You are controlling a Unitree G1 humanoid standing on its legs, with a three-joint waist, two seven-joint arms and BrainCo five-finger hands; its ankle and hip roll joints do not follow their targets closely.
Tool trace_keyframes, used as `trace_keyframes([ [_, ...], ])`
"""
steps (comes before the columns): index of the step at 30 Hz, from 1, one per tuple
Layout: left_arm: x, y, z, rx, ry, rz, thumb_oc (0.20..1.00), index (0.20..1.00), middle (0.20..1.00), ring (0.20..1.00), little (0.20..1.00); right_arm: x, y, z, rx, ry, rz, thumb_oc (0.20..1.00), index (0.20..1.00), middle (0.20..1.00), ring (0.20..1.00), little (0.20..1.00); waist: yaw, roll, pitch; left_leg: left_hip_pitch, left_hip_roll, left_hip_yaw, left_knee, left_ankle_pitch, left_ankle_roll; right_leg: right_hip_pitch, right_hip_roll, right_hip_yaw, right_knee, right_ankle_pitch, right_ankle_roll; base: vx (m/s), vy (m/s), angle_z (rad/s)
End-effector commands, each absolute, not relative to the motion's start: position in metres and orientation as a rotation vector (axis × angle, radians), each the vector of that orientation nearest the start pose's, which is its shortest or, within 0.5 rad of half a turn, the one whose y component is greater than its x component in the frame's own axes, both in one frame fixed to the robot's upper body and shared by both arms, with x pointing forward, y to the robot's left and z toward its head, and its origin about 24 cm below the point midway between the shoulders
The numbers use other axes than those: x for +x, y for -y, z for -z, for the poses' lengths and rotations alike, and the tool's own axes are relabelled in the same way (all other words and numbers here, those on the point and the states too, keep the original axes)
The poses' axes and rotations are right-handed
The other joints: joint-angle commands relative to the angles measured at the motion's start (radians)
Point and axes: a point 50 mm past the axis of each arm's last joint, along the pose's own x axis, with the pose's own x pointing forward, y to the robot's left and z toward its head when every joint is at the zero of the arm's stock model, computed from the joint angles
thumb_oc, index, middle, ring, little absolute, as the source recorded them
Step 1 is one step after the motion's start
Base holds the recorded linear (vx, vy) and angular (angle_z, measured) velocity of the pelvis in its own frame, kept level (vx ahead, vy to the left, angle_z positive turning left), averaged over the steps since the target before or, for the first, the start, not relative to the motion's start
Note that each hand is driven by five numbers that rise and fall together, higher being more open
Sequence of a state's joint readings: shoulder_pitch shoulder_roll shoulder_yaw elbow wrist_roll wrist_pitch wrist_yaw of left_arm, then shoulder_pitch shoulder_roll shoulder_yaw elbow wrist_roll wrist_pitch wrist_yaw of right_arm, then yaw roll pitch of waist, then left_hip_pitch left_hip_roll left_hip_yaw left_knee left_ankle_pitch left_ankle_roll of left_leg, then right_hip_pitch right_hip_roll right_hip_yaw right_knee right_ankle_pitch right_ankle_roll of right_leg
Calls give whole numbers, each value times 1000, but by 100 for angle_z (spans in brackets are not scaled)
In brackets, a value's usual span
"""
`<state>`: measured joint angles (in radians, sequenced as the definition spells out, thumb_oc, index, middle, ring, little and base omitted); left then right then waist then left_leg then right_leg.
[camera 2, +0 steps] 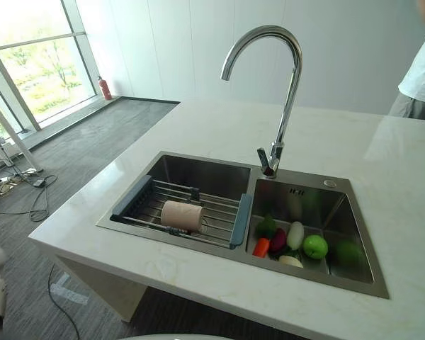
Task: Place the dishes in the dishwasher.
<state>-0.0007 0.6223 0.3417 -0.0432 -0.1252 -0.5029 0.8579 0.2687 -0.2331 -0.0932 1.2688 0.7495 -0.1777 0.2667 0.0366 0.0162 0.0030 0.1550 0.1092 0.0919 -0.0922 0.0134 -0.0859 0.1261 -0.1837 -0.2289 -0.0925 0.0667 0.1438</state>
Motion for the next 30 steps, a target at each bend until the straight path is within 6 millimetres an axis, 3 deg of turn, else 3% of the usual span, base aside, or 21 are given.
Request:
trace_keyframes([
  [1, 223, -332, -198, 486, 808, -840, 1000, 1000, 1000, 1000, 1000, 19, 252, 162, 576, -1007, 603, 1000, 1000, 1000, 1000, 1000, -22, 10, 45, 2, -2, 42, 9, -79, 0, 21, -55, -39, 42, -80, 58, 31, -46, -7],
  [2, 246, -315, -195, 549, 690, -656, 1000, 1000, 1000, 1000, 1000, 22, 252, 162, 570, -1005, 593, 1000, 1000, 1000, 1000, 1000, -40, 15, 44, 4, -4, 48, 7, -79, 2, 14, -53, -25, 42, -74, 64, 30, -40, -14],
  [8, 298, -278, -210, 867, 538, -251, 1000, 1000, 1000, 1000, 1000, 17, 257, 162, 497, -1092, 554, 1000, 1000, 1000, 1000, 1000, -98, 34, 46, 15, -11, 78, 5, -89, 13, -8, -50, 29, 37, -52, 86, 68, -23, -23],
  [15, 324, -257, -214, 1040, 414, 21, 1000, 1000, 1000, 1000, 1000, 10, 264, 161, 432, -1155, 541, 1000, 1000, 1000, 1000, 1000, -143, 43, 69, 12, -17, 101, 5, -96, 16, -39, -59, 68, 36, -30, 106, 53, -9, -14],
  [19, 335, -245, -211, 1122, 320, 178, 1000, 1000, 1000, 1000, 1000, 22, 278, 156, 403, -1137, 543, 1000, 1000, 1000, 1000, 1000, -157, 55, 99, -10, -17, 110, 5, -89, 14, -70, -62, 88, 37, -18, 109, -51, 27, -19],
  [25, 338, -242, -203, 1164, 138, 427, 1000, 1000, 1000, 1000, 1000, 25, 289, 152, 383, -1116, 541, 1000, 1000, 1000, 1000, 1000, -161, 63, 115, -18, -7, 123, 5, -85, 6, -78, -63, 88, 23, -6, 117, -12, -1, -9],
  [30, 340, -250, -187, 1214, 26, 453, 1000, 1000, 1000, 1000, 1000, 25, 295, 149, 374, -1110, 536, 1000, 1000, 1000, 1000, 1000, -162, 64, 116, -16, -2, 125, 6, -81, 4, -74, -62, 86, 22, -8, 118, 21, 2, 0],
])
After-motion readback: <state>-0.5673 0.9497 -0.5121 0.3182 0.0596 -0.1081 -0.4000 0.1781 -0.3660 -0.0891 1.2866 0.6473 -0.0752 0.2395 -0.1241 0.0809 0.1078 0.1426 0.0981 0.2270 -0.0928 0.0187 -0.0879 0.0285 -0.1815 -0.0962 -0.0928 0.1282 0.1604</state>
